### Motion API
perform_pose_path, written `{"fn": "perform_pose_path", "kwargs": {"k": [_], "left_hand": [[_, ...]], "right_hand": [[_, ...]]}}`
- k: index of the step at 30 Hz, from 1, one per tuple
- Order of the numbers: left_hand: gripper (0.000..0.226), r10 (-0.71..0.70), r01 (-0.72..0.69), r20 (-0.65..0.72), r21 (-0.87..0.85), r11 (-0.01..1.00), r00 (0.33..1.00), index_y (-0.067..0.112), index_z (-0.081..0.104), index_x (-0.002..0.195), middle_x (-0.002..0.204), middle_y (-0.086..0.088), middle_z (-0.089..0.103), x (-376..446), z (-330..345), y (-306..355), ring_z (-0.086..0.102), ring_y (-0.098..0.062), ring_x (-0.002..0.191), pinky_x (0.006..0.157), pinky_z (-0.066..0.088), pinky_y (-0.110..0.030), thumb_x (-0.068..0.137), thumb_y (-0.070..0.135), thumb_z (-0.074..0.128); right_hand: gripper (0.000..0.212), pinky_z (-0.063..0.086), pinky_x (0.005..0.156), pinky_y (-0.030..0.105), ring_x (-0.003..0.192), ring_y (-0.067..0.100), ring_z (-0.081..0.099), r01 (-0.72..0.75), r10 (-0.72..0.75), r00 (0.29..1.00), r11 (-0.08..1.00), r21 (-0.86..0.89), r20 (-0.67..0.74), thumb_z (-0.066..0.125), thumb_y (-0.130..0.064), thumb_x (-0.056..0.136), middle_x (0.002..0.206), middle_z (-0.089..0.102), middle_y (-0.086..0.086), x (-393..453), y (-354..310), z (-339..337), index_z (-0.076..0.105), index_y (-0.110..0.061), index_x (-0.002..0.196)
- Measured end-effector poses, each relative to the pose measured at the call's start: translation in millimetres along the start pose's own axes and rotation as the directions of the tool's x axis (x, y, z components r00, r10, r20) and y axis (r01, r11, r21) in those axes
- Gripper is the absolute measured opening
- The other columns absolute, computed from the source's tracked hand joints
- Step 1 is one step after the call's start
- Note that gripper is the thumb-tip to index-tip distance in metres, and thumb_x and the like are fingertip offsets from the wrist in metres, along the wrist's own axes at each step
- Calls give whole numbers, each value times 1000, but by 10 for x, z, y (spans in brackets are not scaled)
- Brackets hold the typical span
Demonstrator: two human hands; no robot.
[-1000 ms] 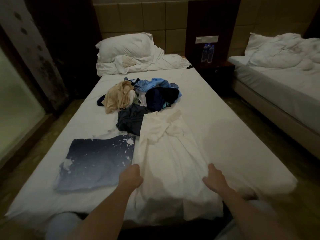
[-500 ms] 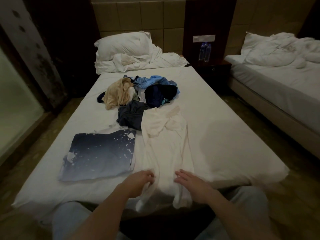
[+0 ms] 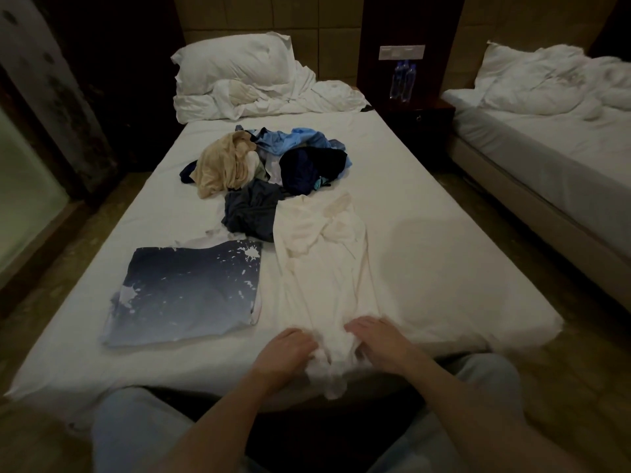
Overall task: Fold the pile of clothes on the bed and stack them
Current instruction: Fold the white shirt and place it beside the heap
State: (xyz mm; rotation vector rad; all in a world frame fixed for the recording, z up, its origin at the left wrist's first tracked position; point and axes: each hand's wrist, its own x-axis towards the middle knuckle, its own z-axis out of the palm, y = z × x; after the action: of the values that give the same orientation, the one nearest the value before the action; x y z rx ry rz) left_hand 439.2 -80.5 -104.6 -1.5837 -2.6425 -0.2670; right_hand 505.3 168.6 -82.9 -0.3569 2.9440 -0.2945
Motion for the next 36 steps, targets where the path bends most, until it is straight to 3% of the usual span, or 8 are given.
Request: {"fn": "perform_pose_path", "kwargs": {"k": [3, 6, 14, 17, 22, 31, 33, 36], "left_hand": [[20, -430, 392, -22, -373, 841, 902, 20, 59, 114, 107, -3, 69, 105, -152, -27, 66, -21, 93, 86, 49, -30, 102, 25, 44], [19, -659, 503, 31, -674, 542, 752, 17, 44, 118, 98, -8, 63, 266, -417, -90, 60, -19, 83, 77, 50, -36, 108, 27, 31], [18, -643, 461, 129, -802, 381, 755, 16, 63, 93, 85, 4, 68, 527, -983, -761, 64, -15, 78, 65, 50, -20, 96, 34, 62], [36, -694, 451, 154, -851, 268, 703, 16, 57, 73, 71, 5, 60, 755, -1089, -1049, 57, -14, 71, 59, 43, -18, 101, 38, 53], [43, -831, 373, 241, -927, -45, 501, 21, 70, 91, 99, -1, 71, 1457, -1185, -1624, 66, -20, 95, 87, 53, -38, 103, 50, 40], [48, -871, 518, 65, -824, 228, 487, 11, 47, 68, 65, -3, 46, 2572, -753, -2856, 47, -18, 65, 57, 32, -33, 104, 41, 40], [48, -844, 686, 72, -621, 379, 532, 3, 65, 108, 103, -18, 62, 2730, -496, -3096, 59, -32, 102, 80, 45, -39, 104, 41, 38], [64, -830, 847, 216, -283, 451, 514, 5, 33, 150, 148, -20, 34, 2881, -255, -3265, 31, -37, 138, 109, 32, -42, 103, 47, 40]], "right_hand": [[43, 45, 97, 36, 117, 28, 60, -175, 232, 969, 886, 430, -84, 49, -25, 100, 130, 61, 7, 112, 65, -169, 41, -20, 142], [28, 41, 91, 31, 108, 17, 56, -210, 387, 918, 658, 723, -85, 52, -31, 101, 120, 61, -2, 262, 32, -377, 47, -23, 127], [23, 52, 84, 35, 91, 22, 64, -134, 679, 734, 105, 985, 27, 62, -36, 94, 99, 70, 5, 853, 192, -893, 69, -14, 93], [53, 54, 94, 46, 100, 27, 67, -164, 687, 725, 116, 980, 39, 64, -61, 77, 111, 71, 9, 1244, 430, -953, 74, -15, 102], [42, 50, 79, 37, 86, 20, 64, -122, 653, 744, 339, 933, -140, 47, -43, 101, 92, 72, 5, 1834, 585, -1447, 70, -10, 90], [40, 47, 91, 39, 107, 27, 59, -254, 665, 731, 471, 845, -151, 40, -41, 104, 114, 66, 7, 3235, 1560, -1383, 64, -13, 117], [44, 42, 100, 43, 119, 35, 50, -506, 727, 685, 515, 692, -40, 43, -47, 100, 127, 57, 15, 3451, 1744, -1173, 59, -12, 122], [68, 36, 103, 43, 131, 35, 39, -607, 751, 660, 524, 597, 13, 56, -52, 93, 142, 45, 13, 3597, 1854, -990, 38, -9, 142]]}}
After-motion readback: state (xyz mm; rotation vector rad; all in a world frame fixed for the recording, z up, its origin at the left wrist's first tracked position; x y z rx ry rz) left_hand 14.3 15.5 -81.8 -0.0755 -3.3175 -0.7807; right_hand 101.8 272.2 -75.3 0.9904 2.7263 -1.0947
